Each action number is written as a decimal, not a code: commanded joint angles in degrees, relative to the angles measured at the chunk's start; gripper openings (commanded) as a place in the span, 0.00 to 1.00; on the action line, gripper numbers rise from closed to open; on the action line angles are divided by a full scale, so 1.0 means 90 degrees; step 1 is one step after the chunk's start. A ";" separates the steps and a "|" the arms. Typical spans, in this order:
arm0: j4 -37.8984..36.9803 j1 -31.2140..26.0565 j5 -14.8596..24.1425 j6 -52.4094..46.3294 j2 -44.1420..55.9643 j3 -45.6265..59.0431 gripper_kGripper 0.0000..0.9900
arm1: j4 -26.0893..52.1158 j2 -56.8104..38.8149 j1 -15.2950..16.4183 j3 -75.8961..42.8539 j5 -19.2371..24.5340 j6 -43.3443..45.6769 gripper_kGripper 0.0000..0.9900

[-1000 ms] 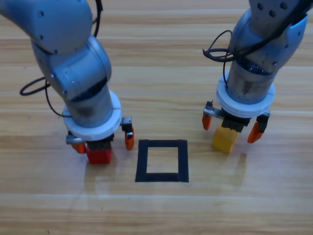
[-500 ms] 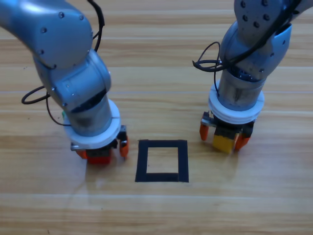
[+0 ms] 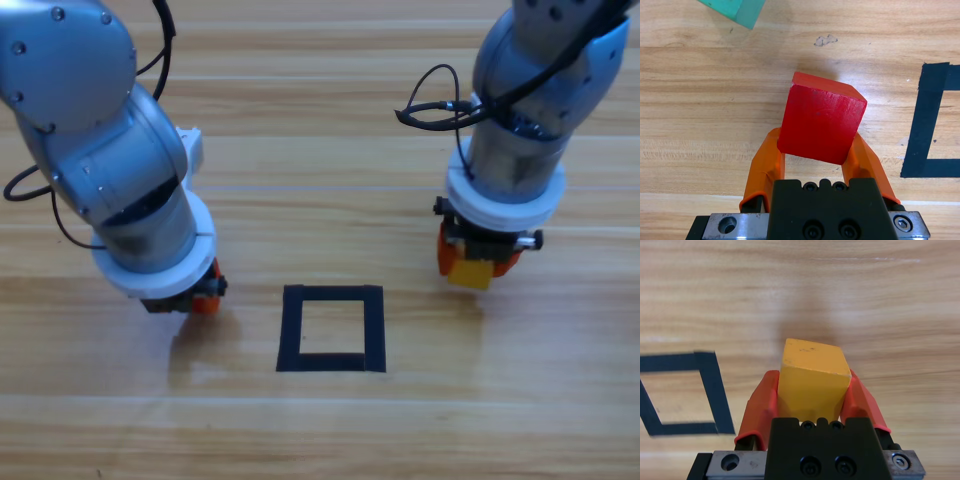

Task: Stack the blocks in the rectangular block: red at the bottom, yellow in the middle, green on top

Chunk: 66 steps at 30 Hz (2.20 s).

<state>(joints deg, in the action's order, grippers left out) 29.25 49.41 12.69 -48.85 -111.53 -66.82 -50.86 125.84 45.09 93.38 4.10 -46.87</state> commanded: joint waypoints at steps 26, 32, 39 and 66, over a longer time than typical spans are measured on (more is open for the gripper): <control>0.1359 0.1756 -0.0062 -0.1955 -0.1534 -0.2840 0.08 | -0.0804 -0.0564 -0.0713 0.0288 -0.0738 0.1497 0.00; 0.1564 0.1824 0.0064 -0.2287 -0.1954 -0.3211 0.08 | -0.0804 -0.0477 -0.0733 0.0298 -0.0816 0.1507 0.00; 0.1584 0.1834 0.0182 -0.2443 -0.2120 -0.3221 0.08 | -0.0804 -0.0457 -0.0733 0.0317 -0.0934 0.1527 0.00; 0.1662 0.1824 0.0240 -0.2521 -0.2169 -0.2908 0.08 | -0.0804 -0.0262 -0.0733 0.0386 -0.1129 0.1605 0.00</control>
<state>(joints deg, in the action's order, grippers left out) 43.66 64.43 14.09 -71.14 -128.56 -94.38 -57.56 122.25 40.04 97.45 -4.90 -32.86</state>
